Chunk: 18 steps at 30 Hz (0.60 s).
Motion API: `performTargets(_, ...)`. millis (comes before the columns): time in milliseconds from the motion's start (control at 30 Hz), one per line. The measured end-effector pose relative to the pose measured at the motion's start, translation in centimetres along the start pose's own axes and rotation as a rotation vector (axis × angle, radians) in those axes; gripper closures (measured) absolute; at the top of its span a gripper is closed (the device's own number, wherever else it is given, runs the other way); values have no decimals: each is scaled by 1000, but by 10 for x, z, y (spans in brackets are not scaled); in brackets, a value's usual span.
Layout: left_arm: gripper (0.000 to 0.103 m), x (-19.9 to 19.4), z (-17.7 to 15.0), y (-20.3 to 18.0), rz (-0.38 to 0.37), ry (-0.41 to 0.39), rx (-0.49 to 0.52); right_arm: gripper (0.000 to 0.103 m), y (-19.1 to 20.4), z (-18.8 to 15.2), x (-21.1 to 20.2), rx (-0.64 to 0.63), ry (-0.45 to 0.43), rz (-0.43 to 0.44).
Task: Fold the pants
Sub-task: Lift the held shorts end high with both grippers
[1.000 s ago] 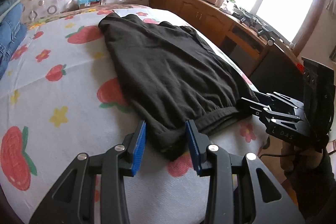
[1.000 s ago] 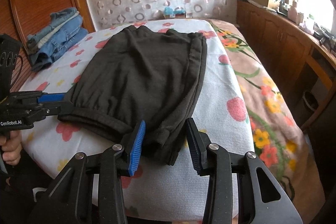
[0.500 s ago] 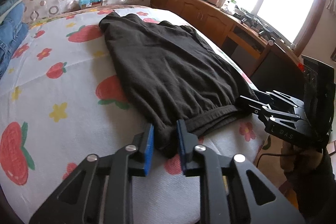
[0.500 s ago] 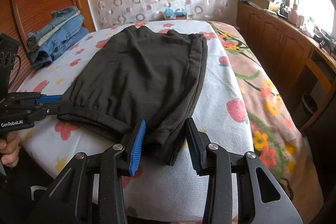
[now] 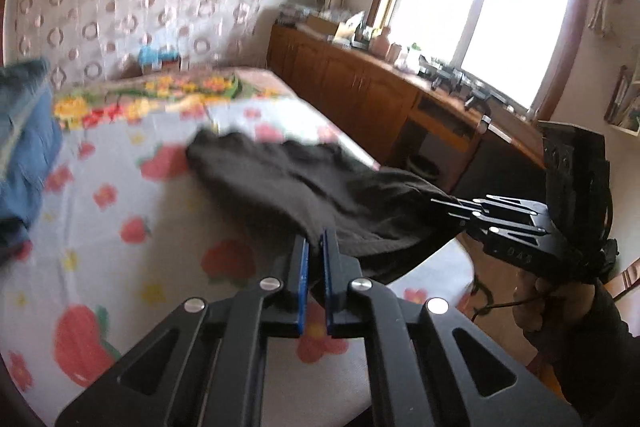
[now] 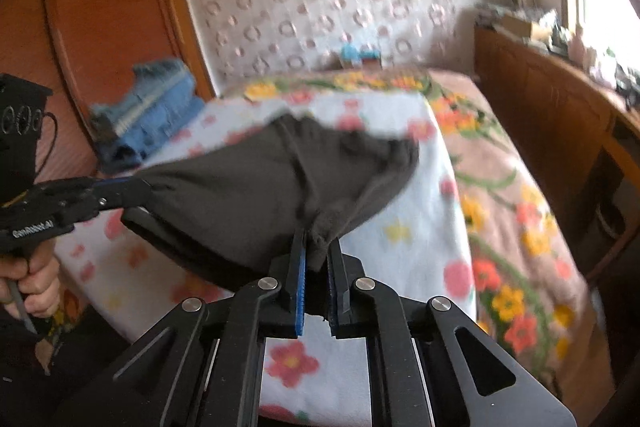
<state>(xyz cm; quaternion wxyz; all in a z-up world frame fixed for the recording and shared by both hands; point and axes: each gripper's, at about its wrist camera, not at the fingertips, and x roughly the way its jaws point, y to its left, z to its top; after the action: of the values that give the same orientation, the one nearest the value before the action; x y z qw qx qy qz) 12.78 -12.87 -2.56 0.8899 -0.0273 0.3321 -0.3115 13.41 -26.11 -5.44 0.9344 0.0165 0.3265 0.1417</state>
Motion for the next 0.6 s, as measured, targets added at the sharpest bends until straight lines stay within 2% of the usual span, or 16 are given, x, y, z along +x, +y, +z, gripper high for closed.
performTargets(400, 101, -115, 62, -9, 31, -233, 81, 98, 59, 90, -78, -141, -221, 76)
performTargets(600, 101, -144, 73, 5, 85, -291, 95, 98, 83, 113, -87, -180, -249, 108)
